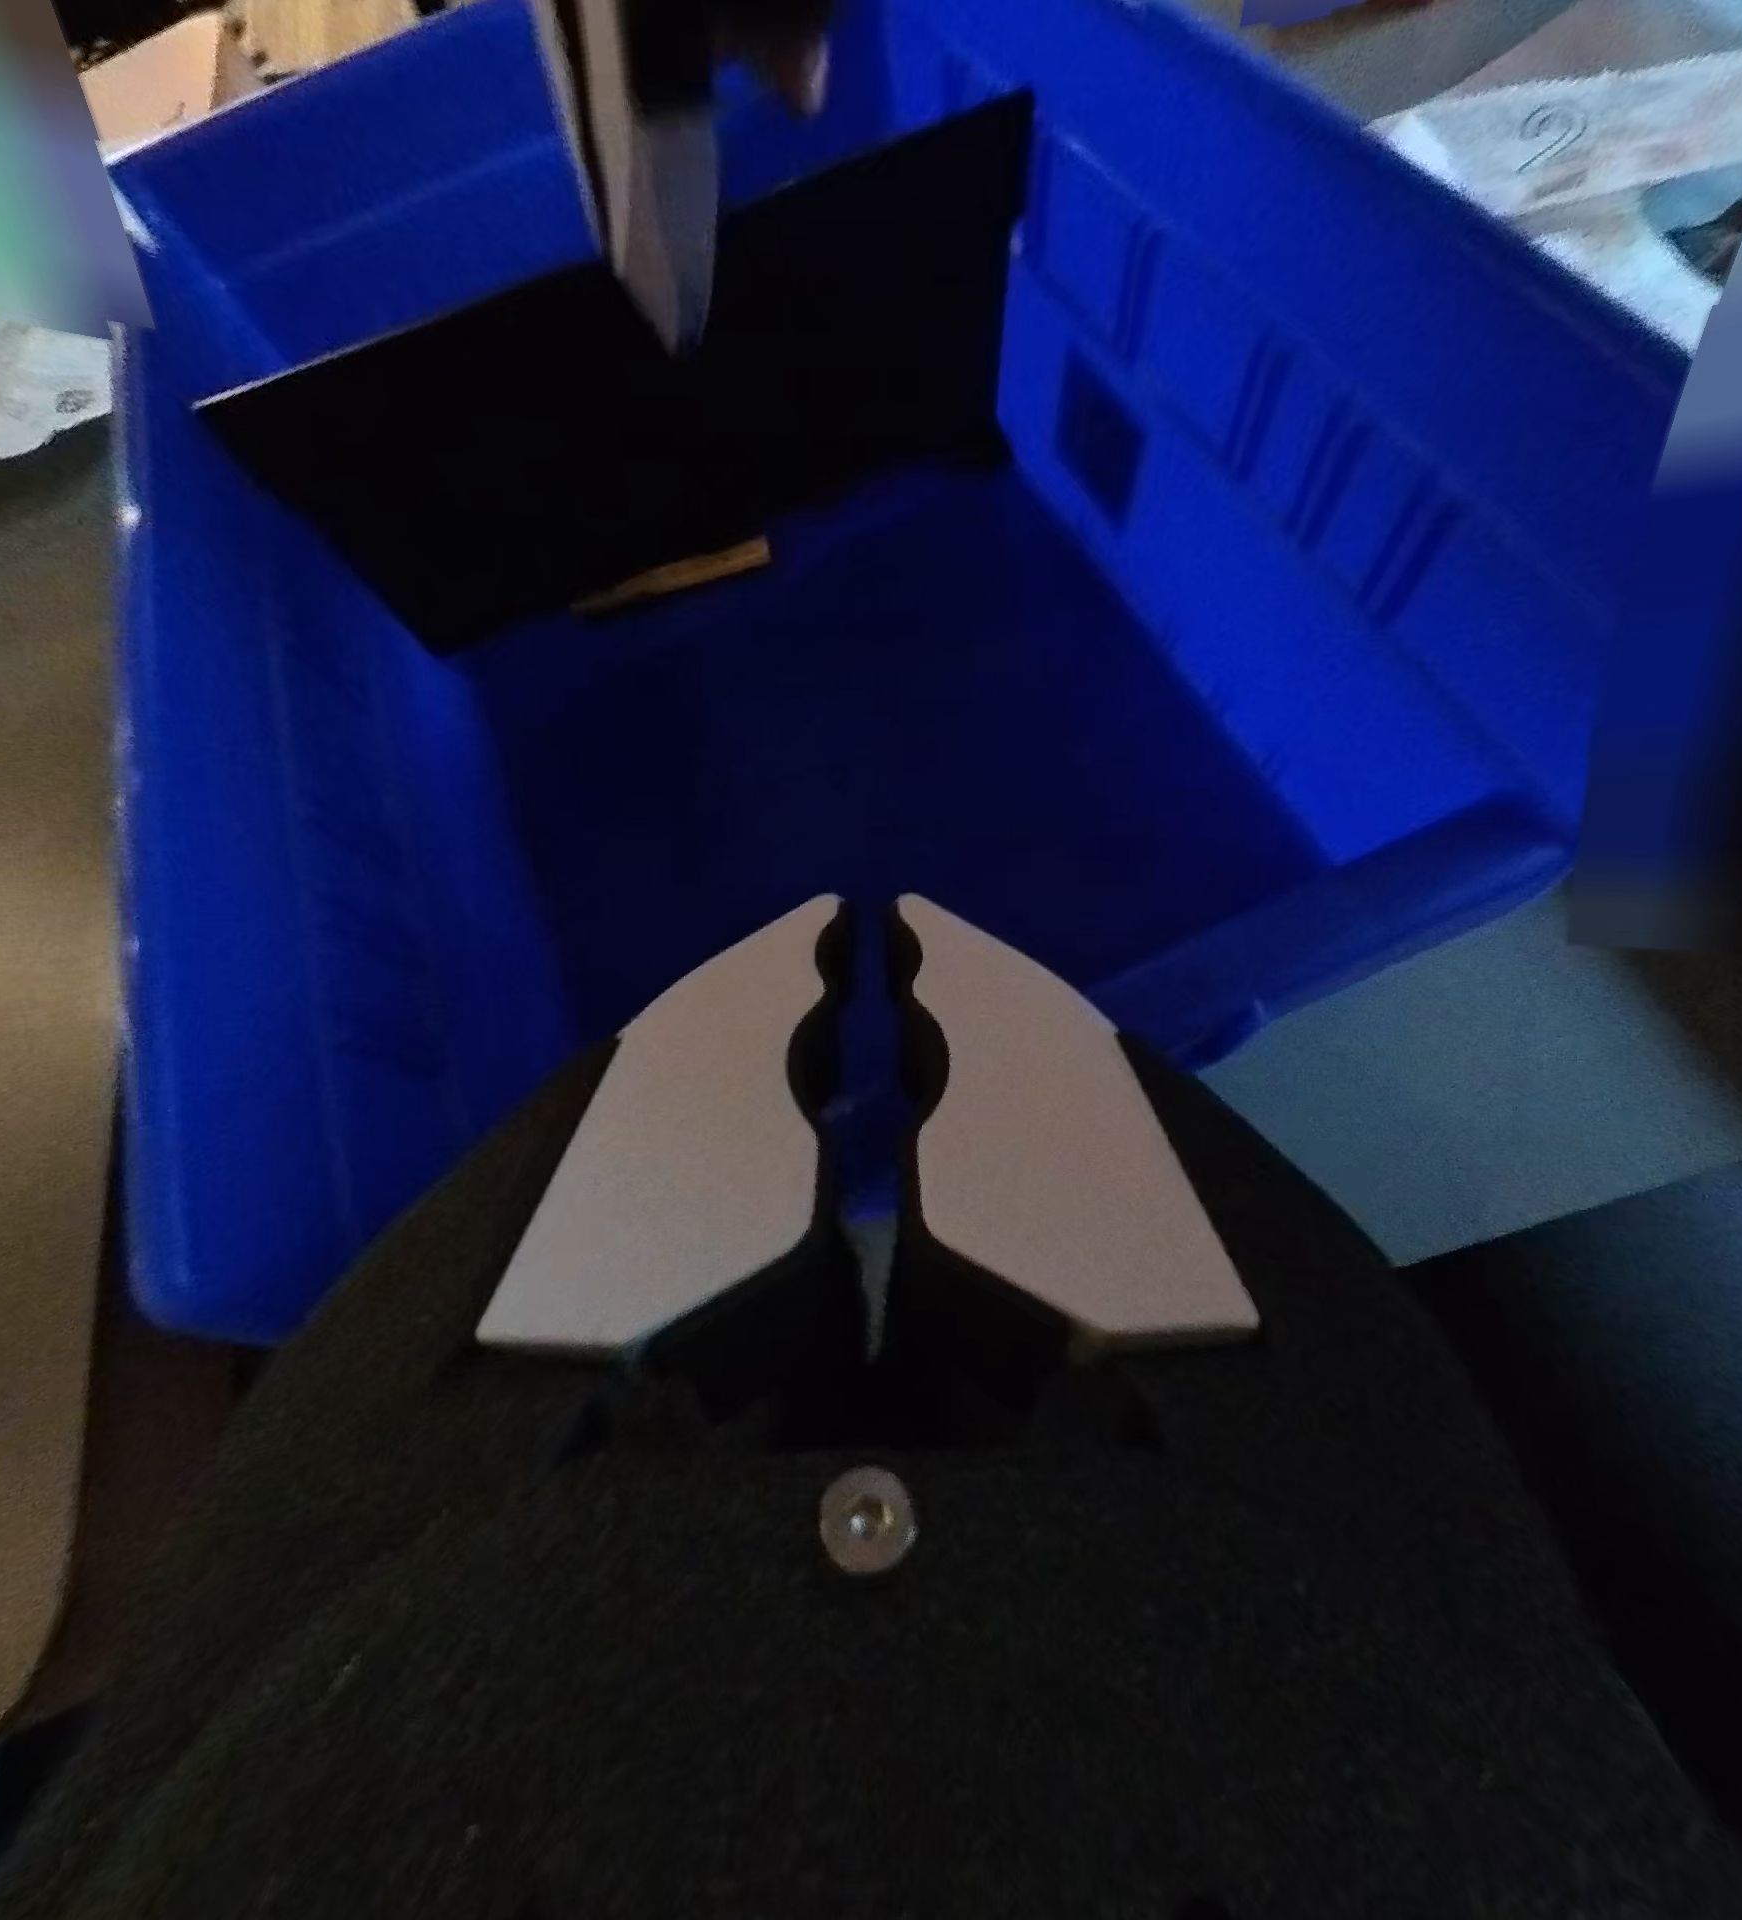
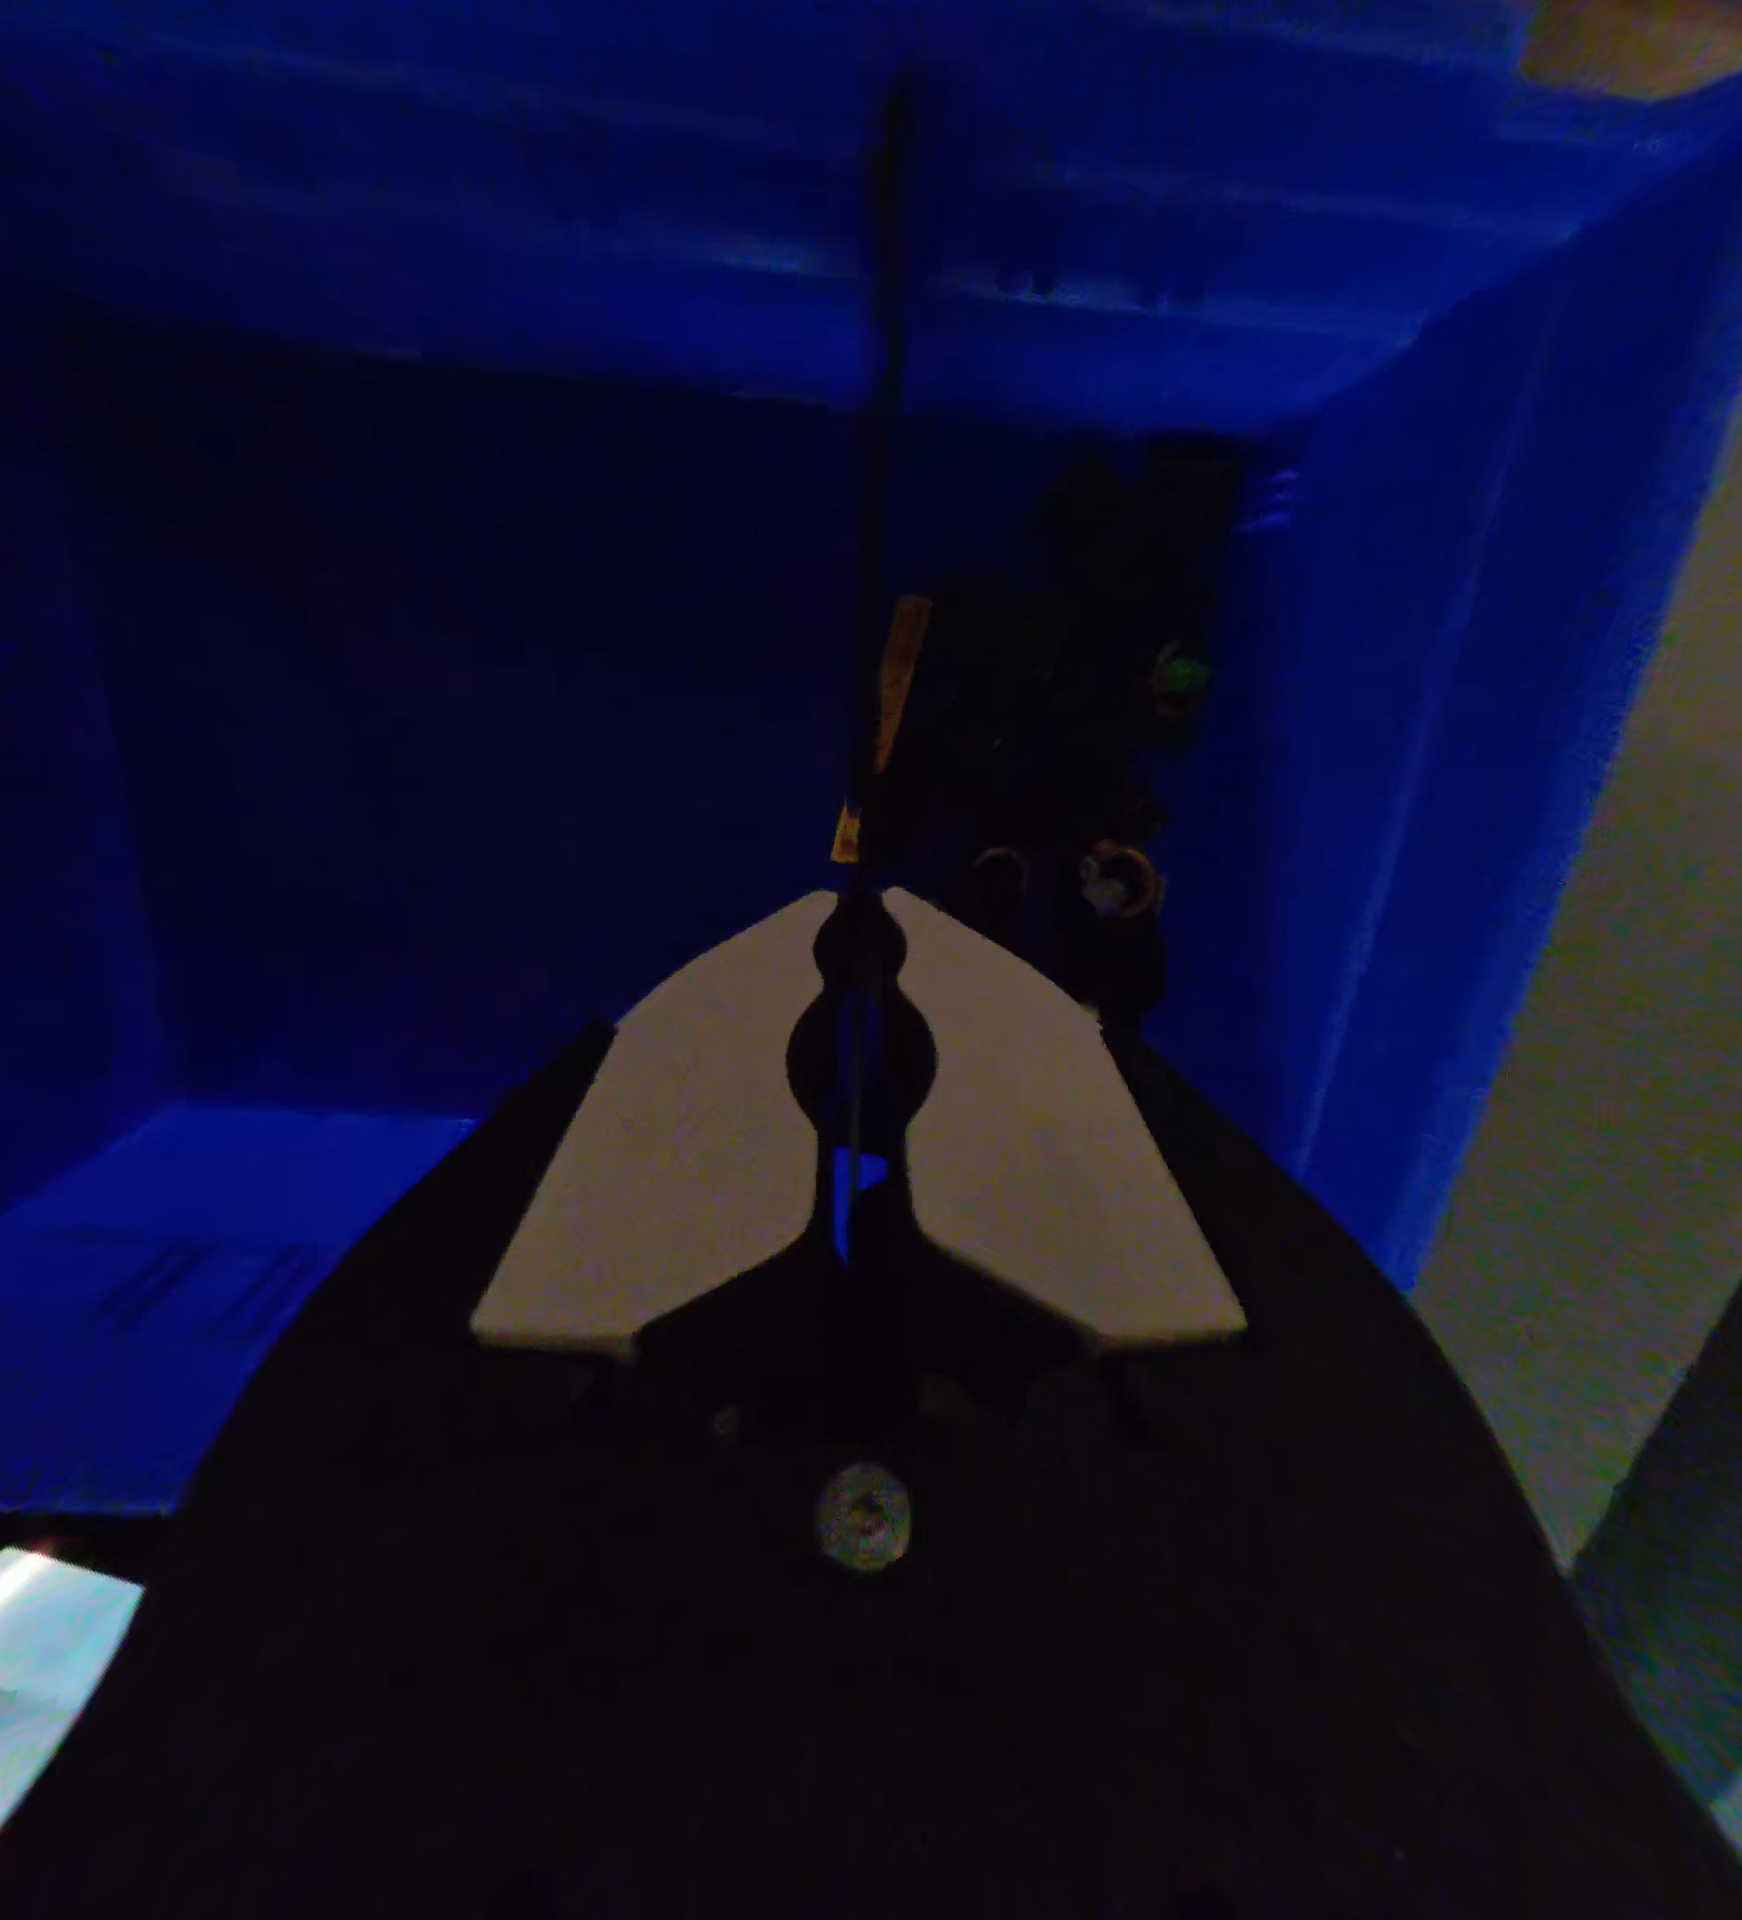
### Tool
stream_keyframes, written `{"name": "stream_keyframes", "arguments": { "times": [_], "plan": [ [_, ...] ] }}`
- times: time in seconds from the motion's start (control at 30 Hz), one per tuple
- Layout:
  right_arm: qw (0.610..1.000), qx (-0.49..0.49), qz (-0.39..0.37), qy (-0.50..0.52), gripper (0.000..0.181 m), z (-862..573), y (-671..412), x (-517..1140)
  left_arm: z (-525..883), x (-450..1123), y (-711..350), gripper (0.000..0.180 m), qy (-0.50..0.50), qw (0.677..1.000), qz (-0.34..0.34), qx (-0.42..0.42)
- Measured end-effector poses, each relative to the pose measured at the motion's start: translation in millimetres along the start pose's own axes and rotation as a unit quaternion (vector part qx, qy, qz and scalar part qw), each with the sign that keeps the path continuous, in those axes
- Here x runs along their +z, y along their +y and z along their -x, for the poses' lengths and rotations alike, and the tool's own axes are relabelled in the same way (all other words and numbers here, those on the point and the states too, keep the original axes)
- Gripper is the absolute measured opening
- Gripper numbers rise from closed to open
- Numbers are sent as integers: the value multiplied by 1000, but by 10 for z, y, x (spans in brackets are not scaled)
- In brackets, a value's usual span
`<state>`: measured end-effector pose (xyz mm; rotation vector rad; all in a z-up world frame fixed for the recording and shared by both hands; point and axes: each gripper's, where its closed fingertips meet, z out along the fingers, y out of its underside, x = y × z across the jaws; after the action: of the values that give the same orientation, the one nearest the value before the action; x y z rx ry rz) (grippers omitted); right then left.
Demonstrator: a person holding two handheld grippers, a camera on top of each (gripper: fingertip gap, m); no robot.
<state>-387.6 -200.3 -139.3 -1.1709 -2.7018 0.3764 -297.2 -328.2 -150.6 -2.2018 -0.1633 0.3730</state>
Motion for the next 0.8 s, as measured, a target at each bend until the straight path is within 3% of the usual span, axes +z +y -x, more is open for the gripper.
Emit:
{"name": "stream_keyframes", "arguments": {
  "times": [0.03,0.2,0.3,0.4,0.43,0.5,0.53,0.8],
  "plan": [
    [1000,-6,19,5,3,7,10,45,-11,10,-2,4,3,1000,-1,-1],
    [1000,-3,29,-1,7,14,13,22,-8,12,-27,4,-1,1000,-13,12],
    [998,-8,55,-31,25,64,83,-60,-12,12,-34,5,0,1000,-12,22],
    [998,-13,27,-55,37,34,20,-175,-28,19,-35,7,-1,999,-11,35],
    [998,-9,15,-54,36,-32,3,-233,-32,22,-34,7,-2,999,-13,38],
    [999,-7,-26,-35,7,-233,-63,-305,-39,22,-32,7,-3,999,-14,38],
    [999,-6,-49,-24,2,-330,-100,-306,-41,20,-29,7,-2,999,-15,39],
    [996,70,13,-58,0,-412,-114,395,-30,25,-35,7,1,999,-28,40]
  ]
}}
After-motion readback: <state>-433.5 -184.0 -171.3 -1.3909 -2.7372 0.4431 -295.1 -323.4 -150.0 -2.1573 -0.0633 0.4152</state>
